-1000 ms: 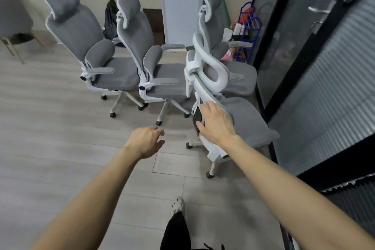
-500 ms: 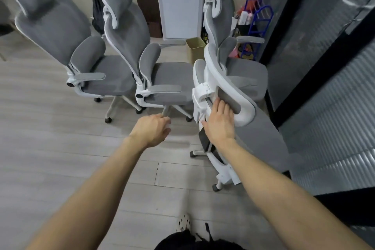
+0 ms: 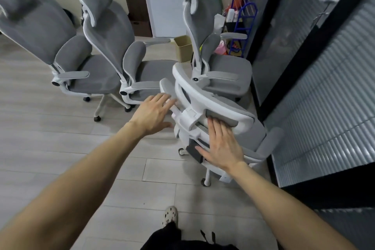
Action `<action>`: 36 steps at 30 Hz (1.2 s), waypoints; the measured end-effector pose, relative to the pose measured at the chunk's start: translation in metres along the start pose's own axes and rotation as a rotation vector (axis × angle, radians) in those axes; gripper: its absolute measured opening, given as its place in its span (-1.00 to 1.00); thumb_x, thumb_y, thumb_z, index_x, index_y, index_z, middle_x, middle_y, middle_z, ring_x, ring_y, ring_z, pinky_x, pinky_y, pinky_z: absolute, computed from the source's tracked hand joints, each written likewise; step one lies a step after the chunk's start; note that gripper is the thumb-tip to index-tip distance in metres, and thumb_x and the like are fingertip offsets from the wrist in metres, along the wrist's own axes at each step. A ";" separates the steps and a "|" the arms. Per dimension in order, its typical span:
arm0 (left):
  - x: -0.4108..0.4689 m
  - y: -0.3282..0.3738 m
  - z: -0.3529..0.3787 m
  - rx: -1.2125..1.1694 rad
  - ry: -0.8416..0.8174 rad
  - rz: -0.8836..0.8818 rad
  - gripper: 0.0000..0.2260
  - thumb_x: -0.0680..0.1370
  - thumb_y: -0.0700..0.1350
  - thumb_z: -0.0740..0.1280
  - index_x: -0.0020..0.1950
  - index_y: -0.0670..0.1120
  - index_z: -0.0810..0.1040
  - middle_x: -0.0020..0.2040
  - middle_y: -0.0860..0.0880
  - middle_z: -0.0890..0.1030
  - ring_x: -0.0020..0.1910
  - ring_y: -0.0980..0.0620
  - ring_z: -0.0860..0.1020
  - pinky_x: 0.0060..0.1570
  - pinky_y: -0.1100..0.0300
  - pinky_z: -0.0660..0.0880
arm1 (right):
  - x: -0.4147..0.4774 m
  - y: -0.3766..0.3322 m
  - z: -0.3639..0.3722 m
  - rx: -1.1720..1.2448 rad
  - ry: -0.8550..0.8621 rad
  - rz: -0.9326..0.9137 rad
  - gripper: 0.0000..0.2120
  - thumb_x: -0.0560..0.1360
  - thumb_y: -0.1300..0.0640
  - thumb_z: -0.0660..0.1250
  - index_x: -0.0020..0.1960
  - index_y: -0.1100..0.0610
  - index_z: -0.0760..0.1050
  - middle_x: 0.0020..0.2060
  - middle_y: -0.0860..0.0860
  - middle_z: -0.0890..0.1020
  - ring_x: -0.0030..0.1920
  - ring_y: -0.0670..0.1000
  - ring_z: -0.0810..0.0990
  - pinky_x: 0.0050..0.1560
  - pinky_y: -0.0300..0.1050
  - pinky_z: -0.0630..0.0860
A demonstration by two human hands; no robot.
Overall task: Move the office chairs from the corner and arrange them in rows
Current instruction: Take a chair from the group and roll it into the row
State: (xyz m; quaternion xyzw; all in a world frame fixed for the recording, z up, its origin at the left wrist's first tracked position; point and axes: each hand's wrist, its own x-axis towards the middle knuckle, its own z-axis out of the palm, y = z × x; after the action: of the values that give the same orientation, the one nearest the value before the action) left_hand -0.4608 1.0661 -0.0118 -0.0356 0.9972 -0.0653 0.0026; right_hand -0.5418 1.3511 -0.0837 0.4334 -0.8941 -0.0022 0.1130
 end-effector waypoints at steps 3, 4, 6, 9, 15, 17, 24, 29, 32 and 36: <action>-0.010 0.041 0.003 0.031 0.012 0.124 -0.08 0.56 0.47 0.35 0.72 -0.11 0.28 0.68 -0.18 0.38 0.68 -0.20 0.32 0.65 -0.17 0.31 | -0.038 0.025 -0.008 0.045 0.003 -0.047 0.10 0.52 -0.56 0.25 0.68 0.30 0.24 0.55 0.24 0.46 0.51 0.22 0.49 0.64 0.15 0.35; -0.018 0.054 0.006 0.041 0.016 0.169 -0.09 0.59 0.48 0.29 0.73 -0.12 0.28 0.69 -0.18 0.37 0.70 -0.20 0.30 0.67 -0.17 0.28 | -0.050 0.032 -0.010 0.065 0.009 -0.065 0.10 0.50 -0.57 0.25 0.67 0.29 0.27 0.54 0.23 0.48 0.50 0.21 0.49 0.64 0.15 0.35; -0.039 0.077 0.013 0.037 0.028 0.195 -0.11 0.63 0.50 0.20 0.74 -0.11 0.26 0.70 -0.18 0.36 0.72 -0.19 0.27 0.71 -0.17 0.23 | -0.073 0.045 -0.014 0.102 0.046 -0.104 0.07 0.48 -0.57 0.27 0.61 0.28 0.37 0.50 0.21 0.53 0.47 0.20 0.52 0.62 0.13 0.37; -0.071 0.112 0.019 0.036 0.058 0.161 -0.08 0.64 0.55 0.13 0.75 -0.11 0.24 0.70 -0.20 0.34 0.74 -0.20 0.22 0.74 -0.20 0.15 | -0.099 0.066 -0.022 0.142 0.097 -0.156 -0.01 0.49 -0.56 0.29 0.54 0.24 0.47 0.45 0.16 0.59 0.41 0.17 0.57 0.58 0.09 0.41; -0.108 0.160 0.006 -0.007 0.053 0.104 0.00 0.53 0.65 0.19 0.65 -0.12 0.41 0.61 -0.11 0.45 0.67 -0.19 0.32 0.72 -0.18 0.16 | -0.134 0.084 -0.029 0.181 0.086 -0.253 -0.07 0.51 -0.56 0.30 0.53 0.17 0.49 0.42 0.09 0.60 0.36 0.16 0.58 0.47 0.13 0.49; -0.119 0.169 0.002 0.004 0.030 0.082 0.04 0.48 0.68 0.19 0.66 -0.11 0.40 0.62 -0.11 0.44 0.67 -0.18 0.31 0.72 -0.15 0.16 | -0.144 0.084 -0.033 0.158 0.094 -0.282 -0.08 0.50 -0.57 0.31 0.50 0.17 0.52 0.39 0.09 0.62 0.33 0.16 0.58 0.46 0.14 0.49; -0.204 0.218 0.004 -0.079 0.114 -0.052 0.04 0.45 0.71 0.20 0.61 -0.08 0.45 0.55 -0.10 0.50 0.60 -0.17 0.36 0.66 -0.14 0.25 | -0.198 0.047 -0.039 0.147 0.222 -0.312 -0.15 0.49 -0.57 0.28 0.25 0.21 0.62 0.20 0.15 0.67 0.19 0.21 0.62 0.37 0.17 0.52; -0.290 0.252 0.005 -0.122 0.100 -0.209 0.03 0.43 0.72 0.21 0.61 -0.03 0.46 0.55 -0.08 0.51 0.58 -0.18 0.39 0.66 -0.14 0.25 | -0.238 0.022 -0.053 0.105 0.267 -0.455 -0.12 0.46 -0.56 0.32 0.25 0.25 0.62 0.19 0.19 0.66 0.16 0.23 0.61 0.33 0.16 0.53; -0.345 0.278 0.002 -0.110 0.129 -0.276 0.02 0.44 0.71 0.22 0.59 -0.05 0.48 0.52 -0.11 0.54 0.54 -0.21 0.42 0.64 -0.14 0.29 | -0.269 0.003 -0.060 0.127 0.266 -0.525 -0.10 0.44 -0.56 0.34 0.26 0.26 0.62 0.21 0.22 0.65 0.18 0.25 0.60 0.35 0.20 0.50; -0.417 0.317 0.002 -0.093 0.163 -0.342 -0.01 0.49 0.67 0.21 0.56 -0.12 0.52 0.49 -0.18 0.57 0.50 -0.25 0.48 0.63 -0.14 0.30 | -0.316 -0.022 -0.067 0.163 0.269 -0.577 -0.12 0.41 -0.56 0.38 0.23 0.25 0.61 0.18 0.20 0.63 0.16 0.25 0.59 0.34 0.23 0.48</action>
State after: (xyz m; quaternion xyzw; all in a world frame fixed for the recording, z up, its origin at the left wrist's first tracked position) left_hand -0.0670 1.4090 -0.0549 -0.1993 0.9755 -0.0212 -0.0908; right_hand -0.3213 1.5886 -0.0842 0.6727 -0.7089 0.0947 0.1896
